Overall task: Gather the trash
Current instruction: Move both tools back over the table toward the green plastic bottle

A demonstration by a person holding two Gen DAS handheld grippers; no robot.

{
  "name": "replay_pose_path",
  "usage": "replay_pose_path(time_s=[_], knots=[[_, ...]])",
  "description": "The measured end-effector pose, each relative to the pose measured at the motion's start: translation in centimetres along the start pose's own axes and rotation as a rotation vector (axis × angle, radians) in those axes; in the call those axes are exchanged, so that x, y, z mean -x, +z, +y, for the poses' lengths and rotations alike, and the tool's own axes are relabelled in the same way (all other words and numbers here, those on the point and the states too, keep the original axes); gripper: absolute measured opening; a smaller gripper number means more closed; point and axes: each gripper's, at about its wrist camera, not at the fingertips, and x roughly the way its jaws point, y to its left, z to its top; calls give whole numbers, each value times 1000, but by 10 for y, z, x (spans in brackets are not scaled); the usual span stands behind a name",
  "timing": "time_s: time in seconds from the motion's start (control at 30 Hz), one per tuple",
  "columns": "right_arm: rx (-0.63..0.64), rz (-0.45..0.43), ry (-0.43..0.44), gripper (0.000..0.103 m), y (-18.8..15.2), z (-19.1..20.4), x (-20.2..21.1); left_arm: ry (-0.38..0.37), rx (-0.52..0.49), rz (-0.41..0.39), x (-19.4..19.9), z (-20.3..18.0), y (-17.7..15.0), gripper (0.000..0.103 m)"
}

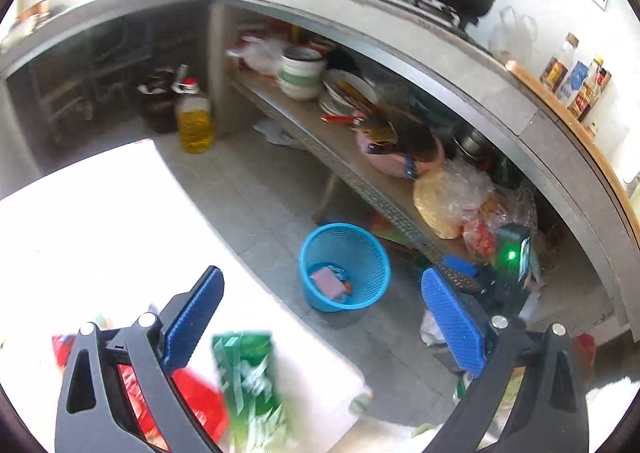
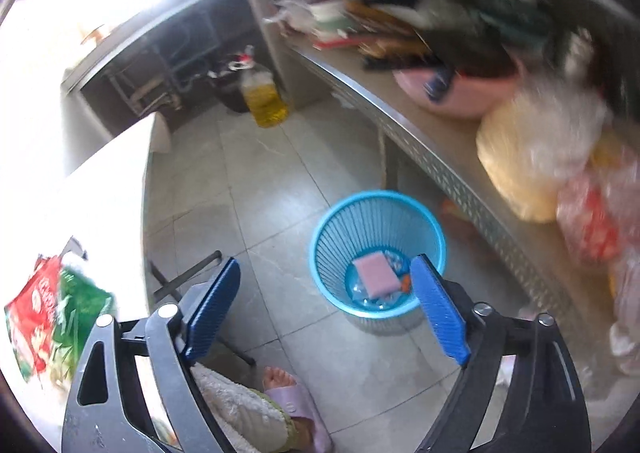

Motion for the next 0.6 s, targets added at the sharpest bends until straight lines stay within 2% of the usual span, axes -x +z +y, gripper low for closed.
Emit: replay_pose_path(time_s=[0.07, 0.17, 0.37, 0.53, 0.6], knots=[[34, -21, 2, 92, 3, 13, 6, 12, 25, -44, 22, 10, -15, 97], [78, -59, -10, 95, 4, 32, 15, 41, 73, -107, 46, 23, -42, 97], [204, -100, -65, 95, 2, 74, 28, 86, 186, -185, 82, 50, -94, 97], [302, -127, -59, 95, -1, 106, 39, 78, 283, -232, 104, 71, -127, 97], [323, -137, -24, 95, -1, 115, 44, 81, 300, -256, 111, 75, -138, 97]])
